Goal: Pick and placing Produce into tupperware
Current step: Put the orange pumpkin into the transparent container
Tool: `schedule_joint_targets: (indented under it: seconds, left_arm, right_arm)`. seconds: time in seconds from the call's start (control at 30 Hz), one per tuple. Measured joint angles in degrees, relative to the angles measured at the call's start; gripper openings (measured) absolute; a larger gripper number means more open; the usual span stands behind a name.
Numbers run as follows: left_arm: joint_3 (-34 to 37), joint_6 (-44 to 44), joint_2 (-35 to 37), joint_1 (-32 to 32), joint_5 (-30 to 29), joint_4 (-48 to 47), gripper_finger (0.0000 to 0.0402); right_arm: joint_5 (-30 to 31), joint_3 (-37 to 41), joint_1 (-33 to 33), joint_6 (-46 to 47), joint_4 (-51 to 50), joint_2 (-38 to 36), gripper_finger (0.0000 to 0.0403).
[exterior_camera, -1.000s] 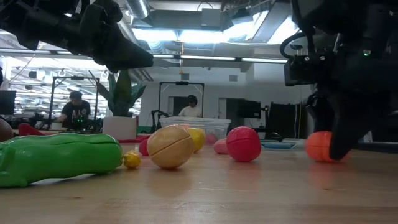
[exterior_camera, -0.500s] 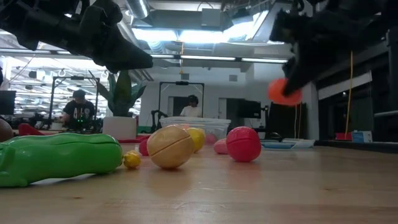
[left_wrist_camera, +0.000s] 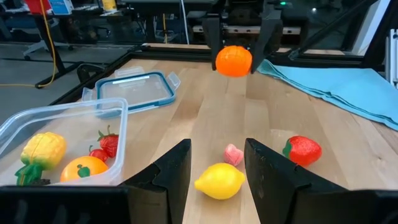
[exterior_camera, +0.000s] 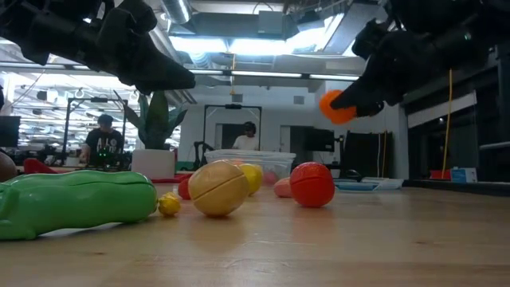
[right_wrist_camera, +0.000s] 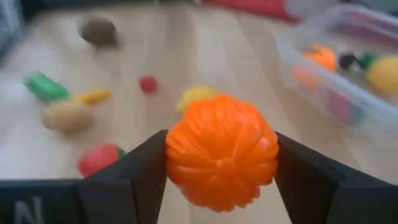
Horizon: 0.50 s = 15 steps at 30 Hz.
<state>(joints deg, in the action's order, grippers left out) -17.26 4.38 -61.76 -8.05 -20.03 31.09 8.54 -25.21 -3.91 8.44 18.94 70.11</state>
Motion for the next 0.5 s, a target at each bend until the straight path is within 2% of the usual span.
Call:
schedule_joint_targets:
  seconds: [0.27,0.5]
  left_arm:
    - [0.0,0.0,0.0,0.0,0.0,0.1,0.0141]
    - [0.0,0.0,0.0,0.0,0.0,0.9,0.0141]
  right_arm:
    - [-6.5,8.2,2.1,-3.0,23.2,0.0,0.0246]
    - [-8.8,8.9,2.4,-5.3,26.3,0.0,0.0246]
